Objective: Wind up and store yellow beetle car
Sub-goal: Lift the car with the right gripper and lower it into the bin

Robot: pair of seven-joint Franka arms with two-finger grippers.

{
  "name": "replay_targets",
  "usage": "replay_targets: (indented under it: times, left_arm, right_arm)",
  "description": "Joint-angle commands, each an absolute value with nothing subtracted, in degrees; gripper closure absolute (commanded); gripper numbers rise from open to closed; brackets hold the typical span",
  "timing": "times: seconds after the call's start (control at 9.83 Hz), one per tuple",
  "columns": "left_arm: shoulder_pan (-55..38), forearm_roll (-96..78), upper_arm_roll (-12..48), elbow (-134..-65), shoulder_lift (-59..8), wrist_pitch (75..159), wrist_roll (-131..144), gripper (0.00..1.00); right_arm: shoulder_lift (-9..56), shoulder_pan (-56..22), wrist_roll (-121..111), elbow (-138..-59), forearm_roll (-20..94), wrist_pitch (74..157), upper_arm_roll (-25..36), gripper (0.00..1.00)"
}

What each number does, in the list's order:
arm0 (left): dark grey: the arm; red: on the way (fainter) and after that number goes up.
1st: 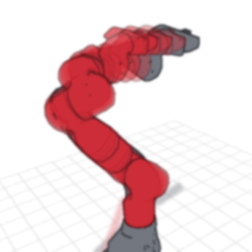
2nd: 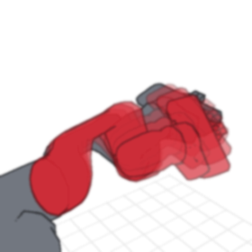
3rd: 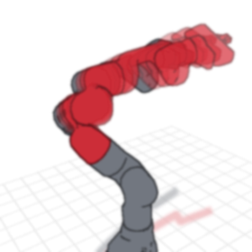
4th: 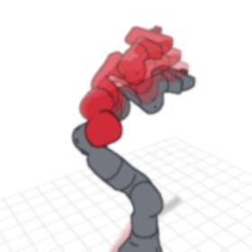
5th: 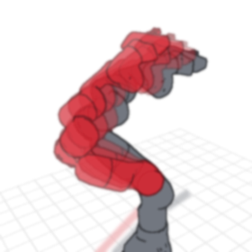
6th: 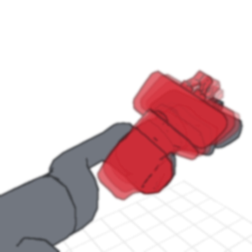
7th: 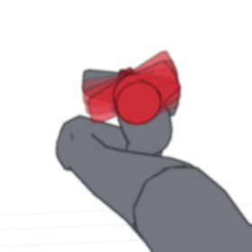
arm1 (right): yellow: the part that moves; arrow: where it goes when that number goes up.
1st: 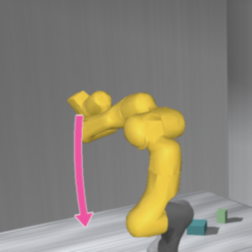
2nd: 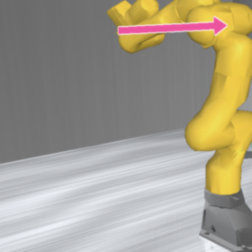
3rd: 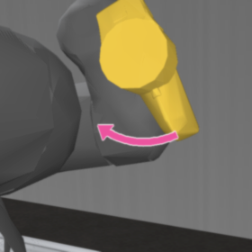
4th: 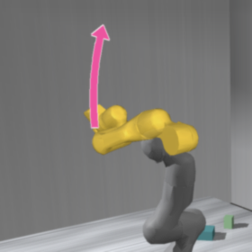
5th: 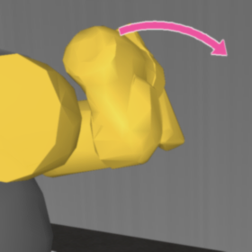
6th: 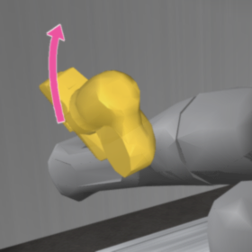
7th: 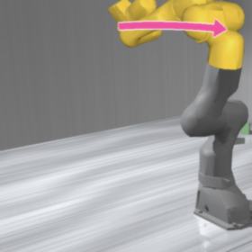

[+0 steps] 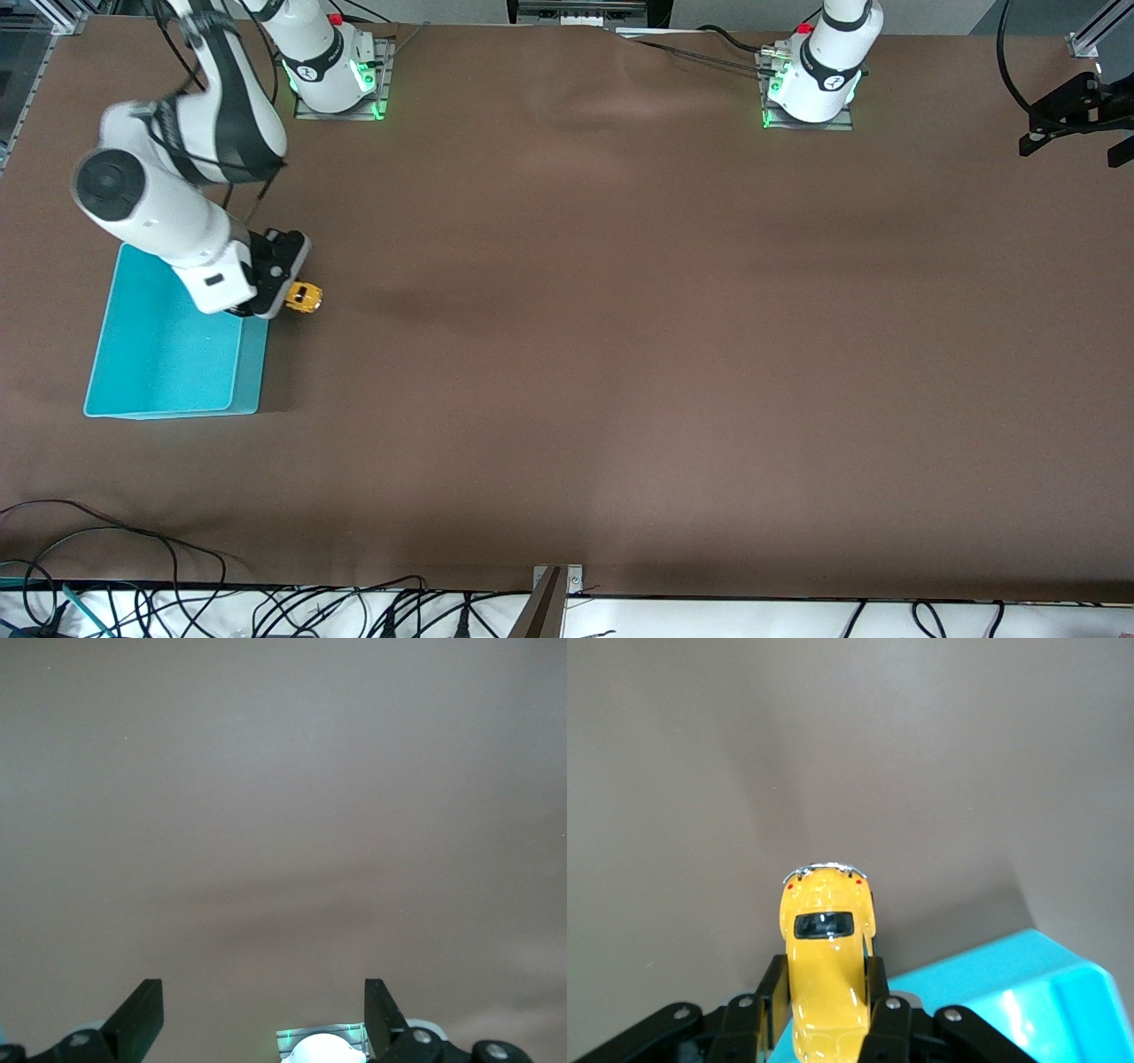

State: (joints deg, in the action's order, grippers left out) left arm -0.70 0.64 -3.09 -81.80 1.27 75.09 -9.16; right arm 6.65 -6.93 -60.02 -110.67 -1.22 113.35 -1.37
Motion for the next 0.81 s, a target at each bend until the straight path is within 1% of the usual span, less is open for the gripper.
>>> replay_targets:
  times: [0.0,0.31,0.51,0.61,0.71]
  left_arm:
    - [-0.7,-0.6,-3.1,-79.5,0.4,73.6,-7.8,0.00]
    - [-0.6,-0.4,-3.4,-79.5,0.6,73.6,-8.0,0.00]
    - [-0.9,-0.5,-3.3,-79.6,0.4,73.7,-8.2,0.00]
    - [-1.1,-0.6,-3.2,-79.6,0.3,73.7,-8.3,0.00]
    - [-1.4,-0.6,-3.1,-79.6,-0.1,73.7,-8.3,0.00]
  right_arm:
    - [7.6,-6.2,-60.2,-105.1,-0.9,107.1,3.9,1.00]
    - [11.2,-6.2,-60.1,-107.7,-1.4,109.9,13.5,1.00]
    - [14.5,-6.1,-60.0,-112.8,-0.9,116.1,18.6,1.00]
    - [16.7,-5.2,-60.0,-114.7,-0.5,119.5,20.0,1.00]
    - [18.9,-2.7,-60.3,-115.4,-0.4,122.1,20.1,1.00]
